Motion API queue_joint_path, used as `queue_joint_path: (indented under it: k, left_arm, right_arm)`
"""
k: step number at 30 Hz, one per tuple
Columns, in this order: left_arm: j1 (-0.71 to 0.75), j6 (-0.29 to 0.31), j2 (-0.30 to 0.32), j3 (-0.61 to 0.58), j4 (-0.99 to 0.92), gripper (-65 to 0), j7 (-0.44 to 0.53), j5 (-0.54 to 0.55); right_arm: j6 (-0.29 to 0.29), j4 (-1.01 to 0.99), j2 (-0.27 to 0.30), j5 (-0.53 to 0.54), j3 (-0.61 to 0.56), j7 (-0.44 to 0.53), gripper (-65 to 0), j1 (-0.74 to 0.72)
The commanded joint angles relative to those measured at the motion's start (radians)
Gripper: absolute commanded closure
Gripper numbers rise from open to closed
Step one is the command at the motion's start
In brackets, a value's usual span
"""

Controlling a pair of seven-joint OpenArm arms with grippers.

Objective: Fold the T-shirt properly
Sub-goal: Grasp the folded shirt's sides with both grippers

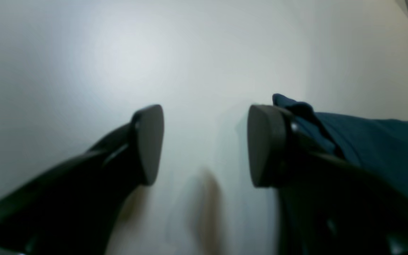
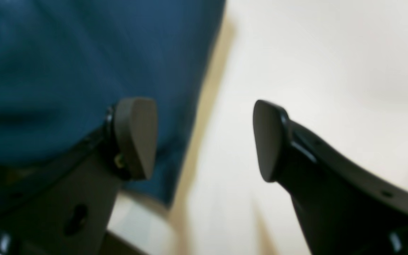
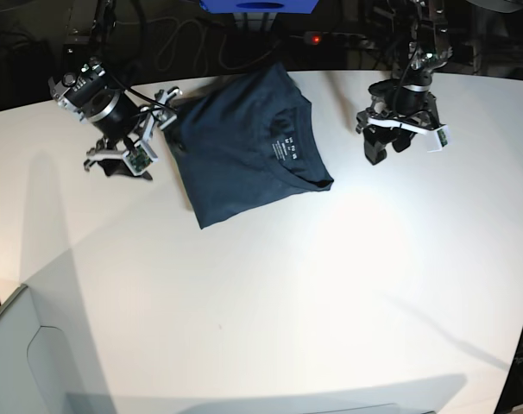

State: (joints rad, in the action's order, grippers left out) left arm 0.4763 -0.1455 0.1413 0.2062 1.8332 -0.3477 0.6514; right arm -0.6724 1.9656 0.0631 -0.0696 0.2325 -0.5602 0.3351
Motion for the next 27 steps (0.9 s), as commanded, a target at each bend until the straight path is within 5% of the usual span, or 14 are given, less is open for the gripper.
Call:
queue_joint_path:
  k: [1,9,18,27]
  left_arm:
    - [0.002,0.01,0.005,0.003,0.015,-36.6,0.02,0.005]
    - [0.023,0.01,0.014,0.006,0.023,-36.6,0.02,0.005]
    - [0.046,0.01,0.013,0.006,0.023,-36.6,0.022,0.005]
    - [0.042,0.01,-0.001,-0.011,0.023,-36.6,0.02,0.014]
  right_arm:
    - [0.001,0.021,0.002,0.014,0.001,0.021,-40.5,-0.011]
    - [0.001,-0.16,-0.053,0.012,-0.032,-0.053,-40.2,-0.212]
    - [0.004,-0.412,-0.029,0.011,-0.032,-0.047,-40.1,-0.334]
    - [0.006,-0.363,-0.033,0.012,0.084,-0.047,-40.1,-0.347]
